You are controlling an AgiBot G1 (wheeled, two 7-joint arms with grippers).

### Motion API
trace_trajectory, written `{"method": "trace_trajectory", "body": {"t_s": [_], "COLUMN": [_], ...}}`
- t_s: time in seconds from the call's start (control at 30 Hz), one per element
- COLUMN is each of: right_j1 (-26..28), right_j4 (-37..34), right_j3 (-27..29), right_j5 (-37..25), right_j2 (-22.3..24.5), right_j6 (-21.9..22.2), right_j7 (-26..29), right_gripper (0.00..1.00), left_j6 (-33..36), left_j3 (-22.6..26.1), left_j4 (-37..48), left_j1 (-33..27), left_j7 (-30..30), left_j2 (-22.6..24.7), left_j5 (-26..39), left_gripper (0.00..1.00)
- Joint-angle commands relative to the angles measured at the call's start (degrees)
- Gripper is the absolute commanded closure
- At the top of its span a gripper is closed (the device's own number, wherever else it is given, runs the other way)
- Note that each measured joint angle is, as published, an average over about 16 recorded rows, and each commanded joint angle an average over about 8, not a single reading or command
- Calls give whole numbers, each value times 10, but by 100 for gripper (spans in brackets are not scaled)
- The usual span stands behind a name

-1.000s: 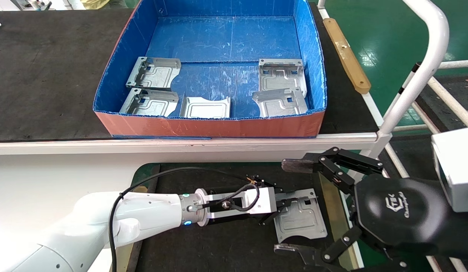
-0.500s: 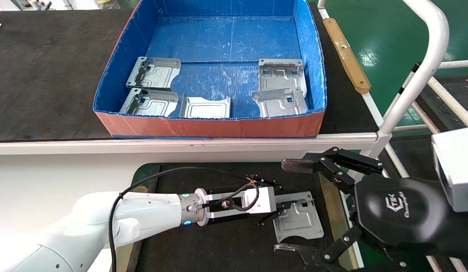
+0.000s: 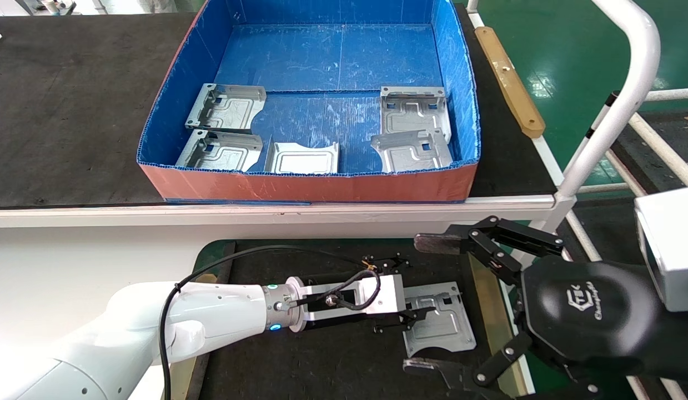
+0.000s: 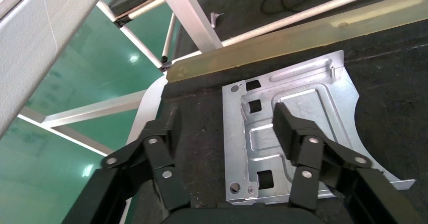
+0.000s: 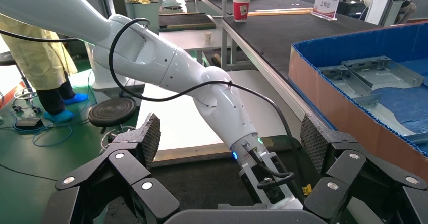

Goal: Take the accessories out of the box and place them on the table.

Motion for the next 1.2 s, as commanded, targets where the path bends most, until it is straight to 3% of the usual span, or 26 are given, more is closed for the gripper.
{"method": "trace_trajectory", "body": {"t_s": [0.03, 0.3, 1.2], "right_j1": [0, 0, 0], "right_j4": [0, 0, -1], "right_j3": [0, 0, -1], "right_j5": [0, 0, 1], "right_j2": [0, 0, 0], "right_j6": [0, 0, 0], "right_j7": [0, 0, -1], "right_gripper": [0, 0, 0], "left_j6": [0, 12, 151], "left_j3": [0, -16, -189], "left_j4": [0, -18, -224], "left_j1": [0, 6, 76], "left_j7": [0, -22, -272], "left_j2": [0, -16, -198], "left_j5": [0, -1, -20], "left_gripper": [0, 0, 0]}}
